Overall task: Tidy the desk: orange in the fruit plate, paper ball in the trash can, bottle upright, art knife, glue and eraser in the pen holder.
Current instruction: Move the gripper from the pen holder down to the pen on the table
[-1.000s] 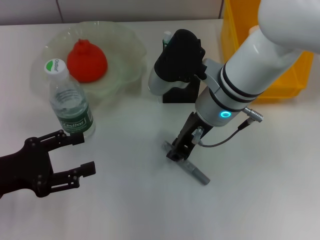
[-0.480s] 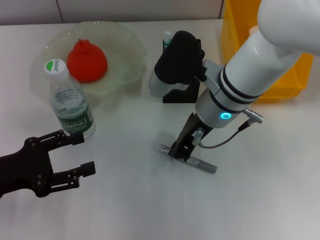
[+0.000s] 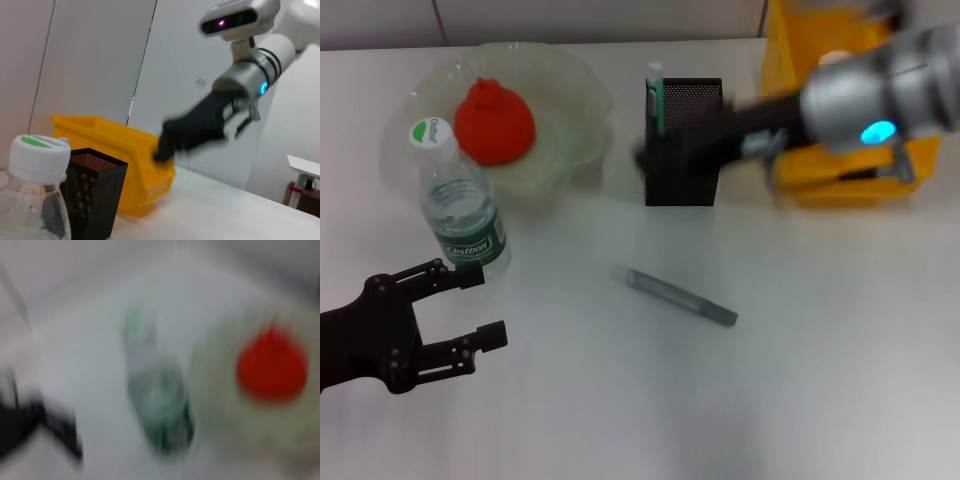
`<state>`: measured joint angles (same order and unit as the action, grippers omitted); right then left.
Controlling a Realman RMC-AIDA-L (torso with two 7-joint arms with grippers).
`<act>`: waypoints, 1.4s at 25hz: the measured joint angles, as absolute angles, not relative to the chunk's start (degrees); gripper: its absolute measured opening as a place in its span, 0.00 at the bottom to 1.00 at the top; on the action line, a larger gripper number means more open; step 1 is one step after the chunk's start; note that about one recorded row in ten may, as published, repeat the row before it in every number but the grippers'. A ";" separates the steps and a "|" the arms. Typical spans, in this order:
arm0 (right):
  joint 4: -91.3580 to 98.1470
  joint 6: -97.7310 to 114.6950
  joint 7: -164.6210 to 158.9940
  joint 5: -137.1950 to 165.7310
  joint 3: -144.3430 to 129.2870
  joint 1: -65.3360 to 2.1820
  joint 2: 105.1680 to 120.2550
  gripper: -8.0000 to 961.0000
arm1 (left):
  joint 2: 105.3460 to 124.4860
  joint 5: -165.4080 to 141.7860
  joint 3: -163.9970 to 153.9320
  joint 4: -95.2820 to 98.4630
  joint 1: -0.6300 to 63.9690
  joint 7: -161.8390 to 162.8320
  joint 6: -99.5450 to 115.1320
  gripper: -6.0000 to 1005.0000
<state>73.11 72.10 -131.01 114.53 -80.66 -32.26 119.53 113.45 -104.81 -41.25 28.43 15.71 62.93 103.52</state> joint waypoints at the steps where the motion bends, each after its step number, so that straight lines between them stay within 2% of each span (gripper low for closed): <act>1: 71.26 71.26 -124.23 106.62 -77.91 -30.23 119.46 0.06 | 113.47 -104.80 -41.24 28.42 15.69 62.91 103.51 0.80; 4: 60.65 71.60 -106.93 86.09 -72.72 -28.53 119.22 0.04 | 113.53 -104.84 -41.22 28.40 15.85 63.04 103.45 0.80; 6: 51.02 73.49 -96.92 74.10 -69.64 -30.42 118.63 0.02 | 113.55 -104.91 -41.22 28.38 16.02 63.19 103.40 0.80; 7: 51.02 73.49 -96.92 74.10 -69.64 -30.42 118.63 0.02 | 113.55 -104.91 -41.22 28.38 16.02 63.19 103.40 0.80; 11: 53.43 74.37 -101.53 78.47 -69.17 -33.14 117.01 0.01 | 113.48 -104.95 -41.22 28.38 16.08 63.21 103.36 0.80; 15: 59.02 76.31 -112.75 95.01 -69.96 -35.89 116.38 0.16 | 113.44 -104.98 -41.22 28.39 16.09 63.21 103.35 0.80; 16: 61.76 79.76 -120.22 108.12 -70.19 -39.04 116.54 0.20 | 113.49 -105.00 -41.22 28.46 16.09 63.21 103.35 0.80; 19: 63.34 84.46 -126.21 119.84 -70.25 -42.79 117.29 0.33 | 113.48 -105.01 -41.21 28.50 16.11 63.21 103.35 0.80; 21: 63.96 90.24 -131.40 131.78 -71.75 -47.38 119.00 0.41 | 113.48 -105.04 -41.22 28.46 16.18 63.21 103.36 0.80; 26: 63.25 90.70 -140.10 136.76 -84.51 -50.50 119.44 0.58 | 113.55 -105.04 -41.28 28.40 16.24 63.20 103.36 0.80; 35: 60.71 82.70 -147.02 138.43 -96.82 -51.34 119.66 0.61 | 113.73 -105.04 -41.61 28.38 16.49 63.19 103.31 0.80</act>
